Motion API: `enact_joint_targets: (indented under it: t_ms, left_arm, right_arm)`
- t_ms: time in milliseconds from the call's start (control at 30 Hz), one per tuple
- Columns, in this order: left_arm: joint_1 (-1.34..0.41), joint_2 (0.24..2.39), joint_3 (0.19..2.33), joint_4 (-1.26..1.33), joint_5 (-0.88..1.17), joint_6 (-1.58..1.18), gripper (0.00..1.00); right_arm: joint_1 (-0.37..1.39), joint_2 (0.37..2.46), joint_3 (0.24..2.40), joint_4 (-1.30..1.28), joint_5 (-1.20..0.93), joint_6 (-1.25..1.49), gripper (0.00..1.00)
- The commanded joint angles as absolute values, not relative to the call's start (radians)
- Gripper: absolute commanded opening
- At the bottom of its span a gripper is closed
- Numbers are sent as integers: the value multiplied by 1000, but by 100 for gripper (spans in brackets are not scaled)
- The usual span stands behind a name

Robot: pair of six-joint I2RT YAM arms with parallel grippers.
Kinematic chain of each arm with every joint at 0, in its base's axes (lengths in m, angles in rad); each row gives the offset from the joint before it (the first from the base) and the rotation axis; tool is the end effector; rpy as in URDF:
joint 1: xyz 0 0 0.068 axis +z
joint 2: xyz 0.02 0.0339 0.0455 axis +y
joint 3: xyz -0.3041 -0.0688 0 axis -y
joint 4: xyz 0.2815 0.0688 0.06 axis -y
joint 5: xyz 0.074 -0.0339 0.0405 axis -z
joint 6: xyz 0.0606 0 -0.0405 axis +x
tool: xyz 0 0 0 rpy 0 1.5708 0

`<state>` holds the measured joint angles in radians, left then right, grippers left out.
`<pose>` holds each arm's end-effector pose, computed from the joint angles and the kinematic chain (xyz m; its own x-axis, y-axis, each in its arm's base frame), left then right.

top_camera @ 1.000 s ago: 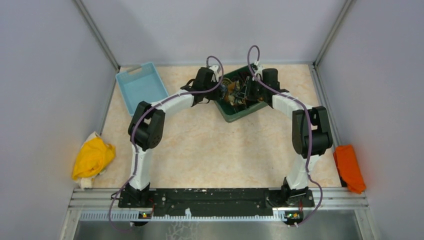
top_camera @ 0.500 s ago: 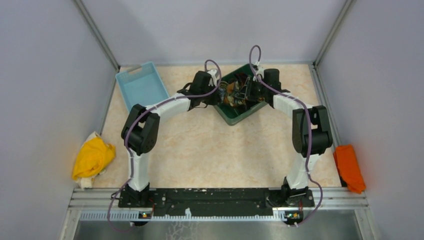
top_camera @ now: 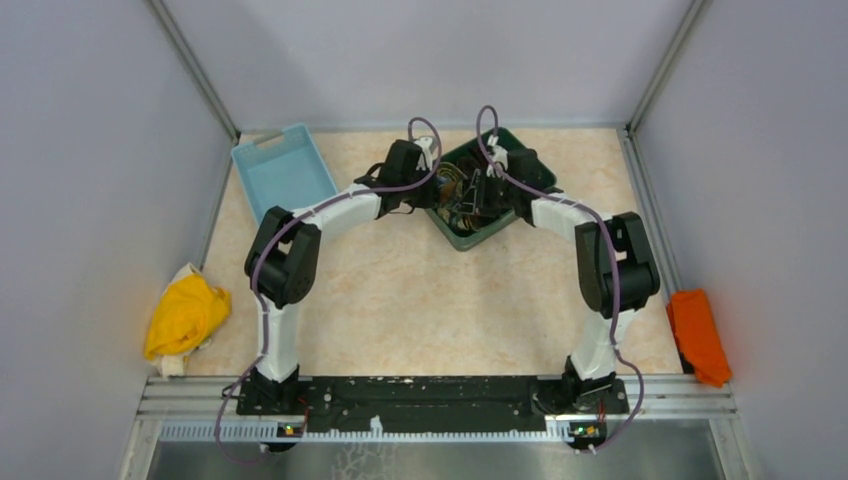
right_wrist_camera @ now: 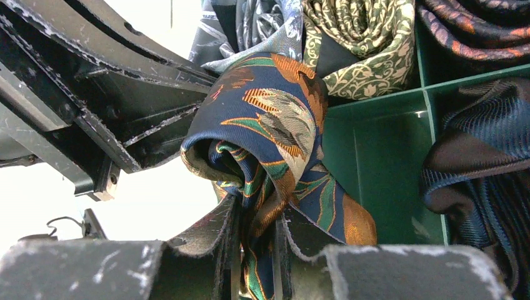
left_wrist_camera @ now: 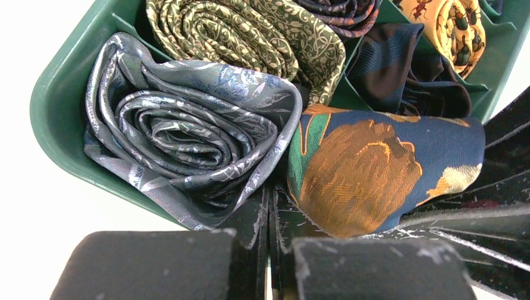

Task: Roll the ties
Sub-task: Place the tie in the storage box.

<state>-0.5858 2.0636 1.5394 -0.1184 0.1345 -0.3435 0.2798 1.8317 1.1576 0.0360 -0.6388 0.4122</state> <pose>0.4496 -0.3080 0.2121 -0.6848 0.0539 -0.7267 0.4319 0.8332 -0.3453 0.4267 0.1602 0.2054 -0.7978 0.1054 -0.5937 -0.3955 0.6517 0.6472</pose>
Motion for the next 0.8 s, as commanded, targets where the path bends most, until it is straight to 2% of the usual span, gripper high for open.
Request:
enact_joint_targets:
  t_ms: [0, 200, 500, 667, 767]
  left_arm:
    - [-574, 2095, 1516, -135, 166, -350, 0]
    - [-574, 2056, 1510, -152, 145, -348, 0]
    - [-572, 1970, 1519, -251, -91, -333, 0]
    - [-561, 1955, 1502, -228, -100, -349, 0]
    - [-556, 1931, 1471, -141, -21, -354, 0]
  right_arm:
    - [339, 1787, 1176, -76, -566, 376, 0]
    - [396, 1789, 1221, -239, -410, 285, 0]
    - [478, 1843, 1282, -398, -210, 243, 0]
    - [486, 1842, 1302, -471, -204, 216, 0]
    - [491, 1839, 1299, -493, -208, 217, 0]
